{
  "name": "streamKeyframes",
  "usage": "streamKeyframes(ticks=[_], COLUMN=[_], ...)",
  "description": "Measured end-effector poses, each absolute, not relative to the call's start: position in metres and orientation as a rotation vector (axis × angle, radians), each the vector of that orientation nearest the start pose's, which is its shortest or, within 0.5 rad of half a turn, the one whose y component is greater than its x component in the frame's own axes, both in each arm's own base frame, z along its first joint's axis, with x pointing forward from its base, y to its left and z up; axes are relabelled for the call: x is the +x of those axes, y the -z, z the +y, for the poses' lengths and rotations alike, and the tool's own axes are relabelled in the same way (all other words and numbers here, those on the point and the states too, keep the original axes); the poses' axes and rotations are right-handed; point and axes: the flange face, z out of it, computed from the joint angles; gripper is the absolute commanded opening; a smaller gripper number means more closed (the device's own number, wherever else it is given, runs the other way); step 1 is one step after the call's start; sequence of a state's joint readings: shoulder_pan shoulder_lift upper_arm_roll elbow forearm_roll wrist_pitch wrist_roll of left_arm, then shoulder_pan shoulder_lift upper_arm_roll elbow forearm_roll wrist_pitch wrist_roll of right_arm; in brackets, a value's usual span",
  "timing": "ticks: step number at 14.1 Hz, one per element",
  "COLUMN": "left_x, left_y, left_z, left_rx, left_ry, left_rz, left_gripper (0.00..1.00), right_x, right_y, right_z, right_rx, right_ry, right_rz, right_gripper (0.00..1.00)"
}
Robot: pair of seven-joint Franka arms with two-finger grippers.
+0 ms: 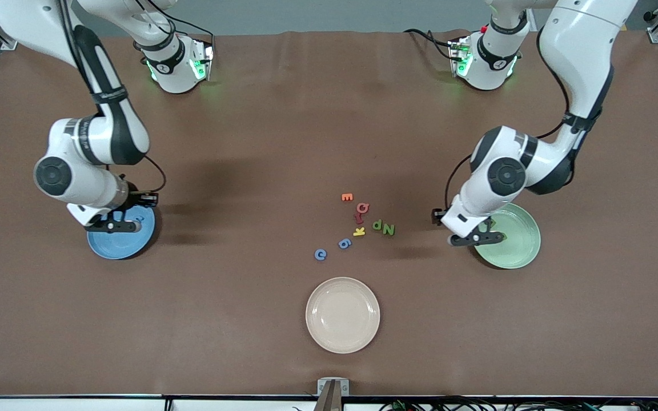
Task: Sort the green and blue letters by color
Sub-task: 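Return the left gripper to the green N while the right gripper returns to letters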
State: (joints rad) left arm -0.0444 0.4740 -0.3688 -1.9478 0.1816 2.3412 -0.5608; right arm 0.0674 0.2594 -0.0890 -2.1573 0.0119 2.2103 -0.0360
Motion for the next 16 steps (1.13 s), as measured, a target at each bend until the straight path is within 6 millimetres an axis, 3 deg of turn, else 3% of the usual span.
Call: streamKeyframes(ticks=[1, 2, 6, 10, 12, 16], left_x=[0.568, 0.569, 0.569, 0.567, 0.563, 0.556], left_y=[-0.243, -0.240, -0.228, -0.217, -0.209, -0.197], left_z=[-0.251, -0.263, -0.296, -0.323, -0.331, -0.346], left_rx=[-3.161, -3.167, -3.190, -3.208, -3.207, -3.219], left_ry=[-0.086, -0.088, -0.090, -0.089, -0.106, -0.104], left_rz=[-0.079, -0.072, -0.013, 0.038, 0.057, 0.091], left_gripper=[0.67, 0.68, 0.76, 0.76, 0.76, 0.76], right_x=[0.542, 0.542, 0.547, 0.556, 0.563, 0.566], right_y=[-0.263, -0.264, -0.270, -0.279, -0.286, -0.315], right_z=[-0.026, -0.038, -0.053, -0.029, 0.014, 0.160], right_rx=[-3.128, -3.123, -3.120, -3.125, -3.142, -3.159], right_ry=[-0.315, -0.304, -0.272, -0.239, -0.211, -0.112], right_rz=[-0.030, -0.048, -0.082, -0.099, -0.018, 0.205], right_gripper=[0.68, 0.99, 1.00, 1.00, 1.00, 1.00])
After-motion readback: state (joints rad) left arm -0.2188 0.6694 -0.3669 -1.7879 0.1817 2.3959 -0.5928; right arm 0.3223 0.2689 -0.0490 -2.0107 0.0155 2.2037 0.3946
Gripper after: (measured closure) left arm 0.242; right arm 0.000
